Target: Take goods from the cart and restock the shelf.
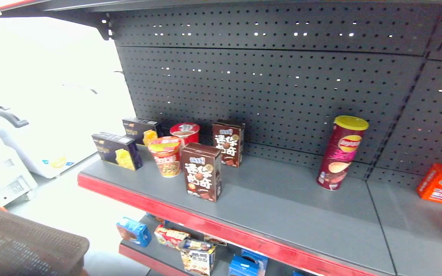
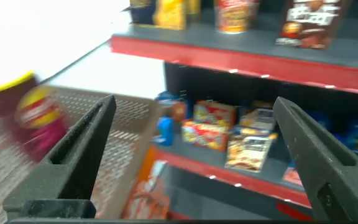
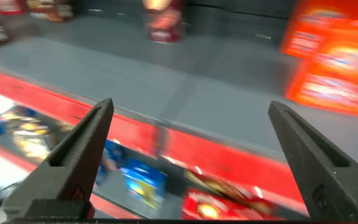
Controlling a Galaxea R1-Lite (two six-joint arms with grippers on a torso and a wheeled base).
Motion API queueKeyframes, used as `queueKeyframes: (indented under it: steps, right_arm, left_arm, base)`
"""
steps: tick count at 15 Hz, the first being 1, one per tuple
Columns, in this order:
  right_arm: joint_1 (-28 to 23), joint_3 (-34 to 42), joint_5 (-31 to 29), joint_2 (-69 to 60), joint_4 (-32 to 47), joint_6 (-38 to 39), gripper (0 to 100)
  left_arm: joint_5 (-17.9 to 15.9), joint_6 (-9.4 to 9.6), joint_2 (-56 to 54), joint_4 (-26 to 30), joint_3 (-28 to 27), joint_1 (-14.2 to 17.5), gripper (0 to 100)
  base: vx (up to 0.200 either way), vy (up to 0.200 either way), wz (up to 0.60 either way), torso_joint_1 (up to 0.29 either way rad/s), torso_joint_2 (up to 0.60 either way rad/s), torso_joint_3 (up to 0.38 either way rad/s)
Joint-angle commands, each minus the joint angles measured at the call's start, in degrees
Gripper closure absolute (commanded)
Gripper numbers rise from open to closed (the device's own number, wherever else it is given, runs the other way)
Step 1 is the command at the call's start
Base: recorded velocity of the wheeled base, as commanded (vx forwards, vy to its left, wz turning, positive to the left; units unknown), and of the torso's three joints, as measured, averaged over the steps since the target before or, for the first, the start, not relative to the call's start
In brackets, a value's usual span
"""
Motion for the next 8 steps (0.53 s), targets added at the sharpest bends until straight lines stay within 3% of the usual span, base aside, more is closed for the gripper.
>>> queueKeyframes:
  steps: [1, 8]
  right_arm:
    - [-0.01, 0.01, 0.02, 0.09, -0.01, -0.02, 0]
    - [-0.01, 0.01, 0.02, 0.09, -0.01, -0.02, 0]
  left_arm:
    - [0.0, -0.02, -0.02, 0.0, 0.01, 0.0, 0]
    - [0.0, -0.02, -0.02, 0.0, 0.01, 0.0, 0]
  base:
    - [0.0, 0.0, 0.6, 0.002, 0.0, 0.007]
    - [0.0, 0.0, 0.6, 0.001, 0.0, 0.004]
